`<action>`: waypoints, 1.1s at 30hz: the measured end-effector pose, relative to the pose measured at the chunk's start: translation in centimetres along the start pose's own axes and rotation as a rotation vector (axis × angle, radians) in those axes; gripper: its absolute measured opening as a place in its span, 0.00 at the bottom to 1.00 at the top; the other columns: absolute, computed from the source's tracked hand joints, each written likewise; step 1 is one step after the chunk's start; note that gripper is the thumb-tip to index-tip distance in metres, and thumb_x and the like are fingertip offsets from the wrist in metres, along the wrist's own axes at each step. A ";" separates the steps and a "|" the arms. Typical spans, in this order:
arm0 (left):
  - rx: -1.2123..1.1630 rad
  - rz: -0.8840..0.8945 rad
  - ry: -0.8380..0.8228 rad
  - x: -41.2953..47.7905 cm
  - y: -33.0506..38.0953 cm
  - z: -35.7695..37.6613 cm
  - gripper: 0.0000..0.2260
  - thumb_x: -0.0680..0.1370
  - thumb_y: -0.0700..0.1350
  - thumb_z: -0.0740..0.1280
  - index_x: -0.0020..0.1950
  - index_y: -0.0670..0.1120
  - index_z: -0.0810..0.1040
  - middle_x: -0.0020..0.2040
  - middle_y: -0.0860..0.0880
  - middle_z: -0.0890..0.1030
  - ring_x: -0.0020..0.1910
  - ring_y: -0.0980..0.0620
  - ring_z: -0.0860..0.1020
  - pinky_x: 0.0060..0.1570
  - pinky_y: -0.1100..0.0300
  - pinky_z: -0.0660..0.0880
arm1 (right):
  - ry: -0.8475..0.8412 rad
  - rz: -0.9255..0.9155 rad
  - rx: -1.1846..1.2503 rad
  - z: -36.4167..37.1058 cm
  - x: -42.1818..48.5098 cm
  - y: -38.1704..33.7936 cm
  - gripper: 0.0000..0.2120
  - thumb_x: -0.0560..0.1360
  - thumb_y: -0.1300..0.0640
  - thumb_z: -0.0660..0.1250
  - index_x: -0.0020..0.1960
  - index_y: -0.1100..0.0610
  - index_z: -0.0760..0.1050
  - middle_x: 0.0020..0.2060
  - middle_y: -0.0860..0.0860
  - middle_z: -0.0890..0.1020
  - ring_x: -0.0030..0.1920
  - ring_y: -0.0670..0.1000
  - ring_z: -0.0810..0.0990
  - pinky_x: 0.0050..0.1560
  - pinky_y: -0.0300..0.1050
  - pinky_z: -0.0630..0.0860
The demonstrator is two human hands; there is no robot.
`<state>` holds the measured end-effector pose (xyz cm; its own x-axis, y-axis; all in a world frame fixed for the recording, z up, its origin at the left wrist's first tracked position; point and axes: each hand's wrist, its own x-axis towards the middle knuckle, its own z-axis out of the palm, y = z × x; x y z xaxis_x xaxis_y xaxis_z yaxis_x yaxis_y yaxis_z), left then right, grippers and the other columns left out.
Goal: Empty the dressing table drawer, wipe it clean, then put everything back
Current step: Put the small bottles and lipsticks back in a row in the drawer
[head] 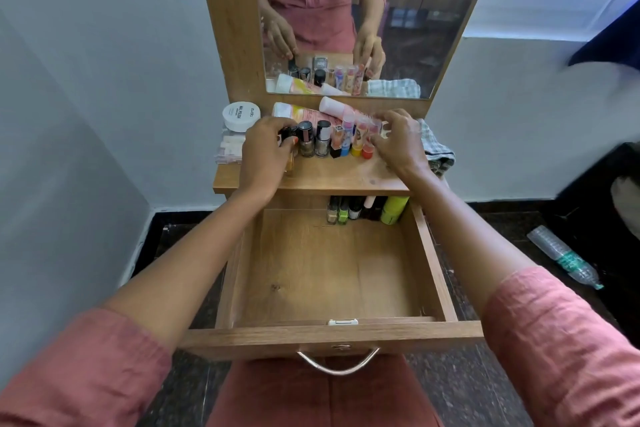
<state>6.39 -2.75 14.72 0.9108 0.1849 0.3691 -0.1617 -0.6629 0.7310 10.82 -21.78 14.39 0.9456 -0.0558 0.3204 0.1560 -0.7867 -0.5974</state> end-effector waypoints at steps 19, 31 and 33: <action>-0.089 -0.008 -0.042 -2.7 1.7 -2.0 0.11 0.75 0.36 0.65 0.57 0.43 0.79 0.55 0.47 0.80 0.55 0.55 0.76 0.54 0.71 0.69 | 0.090 -0.021 0.138 -2.6 -3.4 0.0 0.15 0.72 0.63 0.69 0.58 0.62 0.77 0.49 0.56 0.82 0.43 0.48 0.78 0.36 0.23 0.70; -0.077 0.015 -0.183 -8.5 -0.1 0.0 0.11 0.74 0.36 0.66 0.55 0.42 0.79 0.49 0.49 0.81 0.40 0.68 0.75 0.43 0.85 0.67 | 0.006 0.079 0.196 -2.3 -9.7 3.6 0.12 0.71 0.66 0.68 0.54 0.62 0.79 0.40 0.53 0.80 0.40 0.47 0.77 0.37 0.21 0.70; -0.020 0.027 -0.200 -9.2 -0.6 0.6 0.10 0.74 0.36 0.66 0.55 0.42 0.80 0.51 0.50 0.81 0.44 0.64 0.74 0.43 0.87 0.65 | -0.006 0.097 0.183 -1.7 -10.7 4.6 0.11 0.71 0.67 0.67 0.52 0.62 0.80 0.40 0.53 0.80 0.39 0.47 0.77 0.36 0.20 0.68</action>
<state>-1.61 -4.48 10.51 0.9629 0.0180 0.2692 -0.1932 -0.6505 0.7345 0.96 -25.84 9.53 0.9605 -0.1216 0.2504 0.1126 -0.6529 -0.7490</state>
